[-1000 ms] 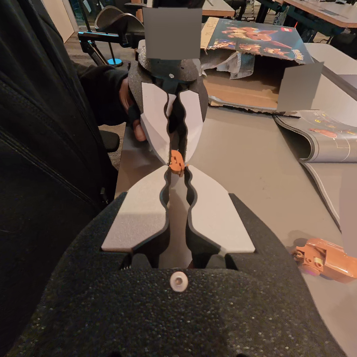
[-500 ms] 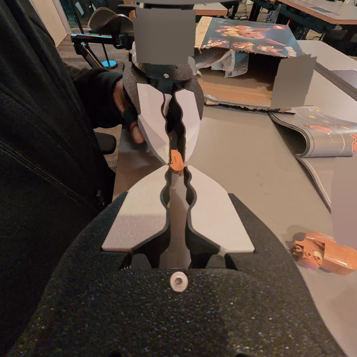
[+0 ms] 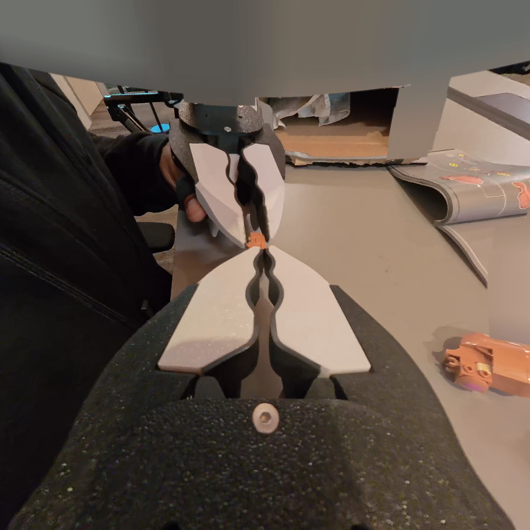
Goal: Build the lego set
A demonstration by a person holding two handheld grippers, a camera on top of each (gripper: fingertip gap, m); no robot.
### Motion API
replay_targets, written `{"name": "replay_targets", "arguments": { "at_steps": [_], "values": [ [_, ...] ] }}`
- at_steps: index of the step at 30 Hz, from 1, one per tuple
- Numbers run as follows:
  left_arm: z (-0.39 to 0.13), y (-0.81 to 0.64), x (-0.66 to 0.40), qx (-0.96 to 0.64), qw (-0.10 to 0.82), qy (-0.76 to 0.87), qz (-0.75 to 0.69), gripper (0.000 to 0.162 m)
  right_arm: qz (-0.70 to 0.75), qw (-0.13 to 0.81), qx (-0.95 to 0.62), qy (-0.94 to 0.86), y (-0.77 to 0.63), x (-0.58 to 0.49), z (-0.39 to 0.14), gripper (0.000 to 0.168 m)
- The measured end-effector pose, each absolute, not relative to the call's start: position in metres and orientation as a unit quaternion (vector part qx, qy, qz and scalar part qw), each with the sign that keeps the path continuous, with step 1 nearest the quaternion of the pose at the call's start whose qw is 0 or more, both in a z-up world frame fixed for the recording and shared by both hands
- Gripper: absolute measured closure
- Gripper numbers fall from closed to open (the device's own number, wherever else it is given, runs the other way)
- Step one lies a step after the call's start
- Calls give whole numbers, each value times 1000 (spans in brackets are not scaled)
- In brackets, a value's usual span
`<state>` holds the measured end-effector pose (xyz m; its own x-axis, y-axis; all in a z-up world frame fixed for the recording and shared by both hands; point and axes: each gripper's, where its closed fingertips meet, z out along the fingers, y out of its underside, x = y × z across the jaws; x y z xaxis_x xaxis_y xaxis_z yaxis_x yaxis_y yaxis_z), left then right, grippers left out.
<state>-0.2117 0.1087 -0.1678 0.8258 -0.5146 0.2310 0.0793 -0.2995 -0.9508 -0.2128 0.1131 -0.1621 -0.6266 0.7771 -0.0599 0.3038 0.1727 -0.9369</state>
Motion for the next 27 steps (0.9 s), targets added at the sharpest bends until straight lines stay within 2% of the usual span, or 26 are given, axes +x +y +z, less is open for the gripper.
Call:
{"name": "replay_targets", "arguments": {
  "at_steps": [3,8,12,14,19,27],
  "values": [
    [-180,113,-215,-792,546,136,-236,150,497,203,-388,-749,114,-213,-183,168],
    [-217,114,-213,-860,441,136,-216,149,406,177,-421,-792,120,-212,-225,168],
    [-230,114,-211,-881,404,142,-200,149,392,174,-422,-799,121,-210,-229,168],
    [-232,115,-212,-884,400,144,-193,149,398,169,-421,-797,121,-209,-228,168],
    [-232,115,-210,-883,400,151,-195,150,382,151,-403,-818,116,-206,-235,152],
    [-201,113,-210,-828,486,161,-227,151,454,156,-406,-778,113,-215,-214,143]
  ]
}}
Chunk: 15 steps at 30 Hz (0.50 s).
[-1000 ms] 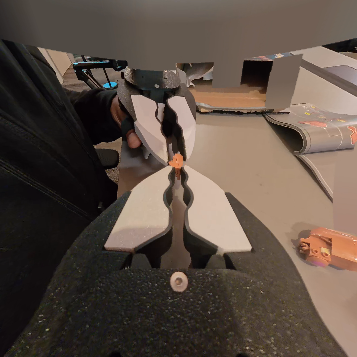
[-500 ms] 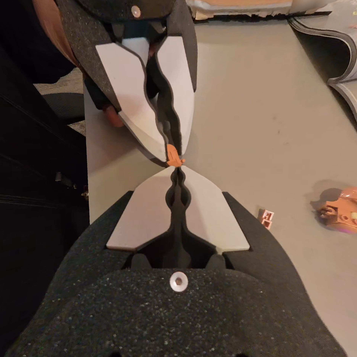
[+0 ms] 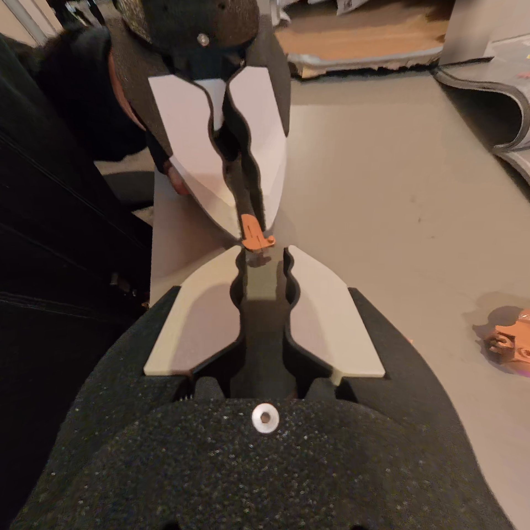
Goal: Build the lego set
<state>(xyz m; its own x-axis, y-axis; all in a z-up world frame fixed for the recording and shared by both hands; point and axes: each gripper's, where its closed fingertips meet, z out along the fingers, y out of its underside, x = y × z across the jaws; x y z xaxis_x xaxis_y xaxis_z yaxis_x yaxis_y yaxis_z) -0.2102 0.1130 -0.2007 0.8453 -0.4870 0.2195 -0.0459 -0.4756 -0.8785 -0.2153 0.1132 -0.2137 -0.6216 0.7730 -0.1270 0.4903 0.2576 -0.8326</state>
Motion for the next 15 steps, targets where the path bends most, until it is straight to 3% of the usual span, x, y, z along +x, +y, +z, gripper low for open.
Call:
{"name": "replay_targets", "arguments": {
  "at_steps": [15],
  "values": [
    [-176,106,-206,-774,537,164,-293,153,517,173,-360,-757,101,-214,-188,146]
  ]
}}
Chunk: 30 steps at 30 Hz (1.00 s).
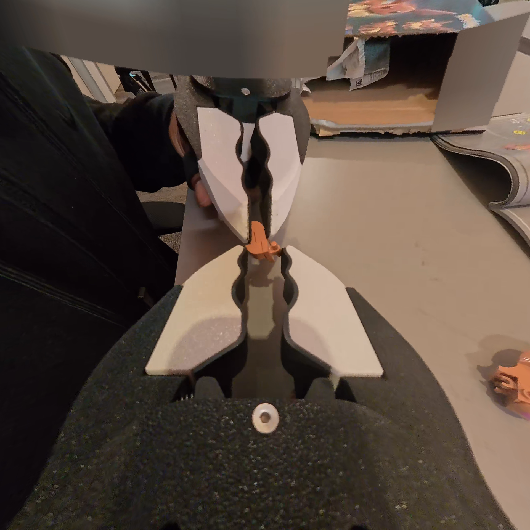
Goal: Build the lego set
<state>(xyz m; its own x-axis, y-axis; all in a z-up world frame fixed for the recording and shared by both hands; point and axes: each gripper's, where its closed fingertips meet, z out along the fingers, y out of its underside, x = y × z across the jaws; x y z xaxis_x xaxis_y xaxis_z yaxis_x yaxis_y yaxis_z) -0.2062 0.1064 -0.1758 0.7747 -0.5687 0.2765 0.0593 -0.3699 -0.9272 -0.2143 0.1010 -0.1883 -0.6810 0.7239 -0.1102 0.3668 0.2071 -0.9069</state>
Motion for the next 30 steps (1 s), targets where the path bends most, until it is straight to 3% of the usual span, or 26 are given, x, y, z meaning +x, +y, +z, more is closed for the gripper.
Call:
{"name": "replay_targets", "arguments": {
  "at_steps": [8,10,15,21,30],
  "values": [
    [-174,107,-207,-771,538,153,-304,151,536,153,-379,-739,103,-214,-186,147],
    [-173,106,-209,-769,542,150,-303,143,548,143,-393,-724,106,-215,-183,147],
    [-179,105,-211,-783,533,154,-280,140,573,116,-420,-694,111,-217,-179,147],
    [-181,109,-213,-789,533,145,-269,150,591,92,-432,-675,109,-219,-176,147],
    [-181,109,-208,-790,536,164,-248,150,590,98,-425,-679,109,-216,-176,149]
  ]
}}
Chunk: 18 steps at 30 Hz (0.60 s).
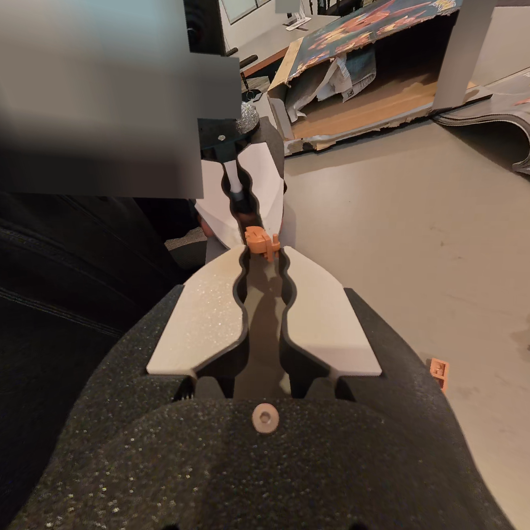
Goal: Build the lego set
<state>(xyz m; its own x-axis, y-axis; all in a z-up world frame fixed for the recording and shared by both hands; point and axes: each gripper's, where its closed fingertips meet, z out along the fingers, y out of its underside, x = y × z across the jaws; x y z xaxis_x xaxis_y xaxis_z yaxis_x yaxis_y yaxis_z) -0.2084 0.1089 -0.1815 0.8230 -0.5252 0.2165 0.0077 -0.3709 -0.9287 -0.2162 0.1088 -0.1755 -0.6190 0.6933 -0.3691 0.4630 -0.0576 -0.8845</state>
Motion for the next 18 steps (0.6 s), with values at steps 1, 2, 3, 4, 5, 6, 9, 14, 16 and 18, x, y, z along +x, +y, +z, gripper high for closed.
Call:
{"name": "replay_targets", "arguments": {
  "at_steps": [1,2,3,4,5,6,9,14,16,18],
  "values": [
    [-182,109,-208,-791,536,167,-244,150,588,97,-425,-681,109,-216,-176,149],
    [-182,109,-208,-792,535,169,-241,150,587,97,-426,-682,109,-216,-176,149],
    [-183,109,-208,-793,534,171,-237,150,585,96,-429,-681,109,-216,-177,149],
    [-184,109,-208,-795,533,174,-233,150,585,94,-432,-680,109,-215,-178,149],
    [-184,109,-207,-796,531,177,-232,150,585,90,-432,-680,108,-215,-179,149],
    [-185,108,-207,-796,530,180,-230,150,585,88,-433,-680,108,-214,-179,149],
    [-185,109,-206,-797,531,179,-227,150,588,84,-438,-675,109,-213,-179,149],
    [-176,117,-212,-783,557,122,-248,150,636,71,-469,-609,116,-221,-169,149],
    [-172,120,-216,-776,567,91,-262,146,667,54,-480,-567,119,-224,-161,149],
    [-170,122,-219,-772,575,77,-261,146,679,51,-485,-549,119,-226,-159,149]
  ]
}}
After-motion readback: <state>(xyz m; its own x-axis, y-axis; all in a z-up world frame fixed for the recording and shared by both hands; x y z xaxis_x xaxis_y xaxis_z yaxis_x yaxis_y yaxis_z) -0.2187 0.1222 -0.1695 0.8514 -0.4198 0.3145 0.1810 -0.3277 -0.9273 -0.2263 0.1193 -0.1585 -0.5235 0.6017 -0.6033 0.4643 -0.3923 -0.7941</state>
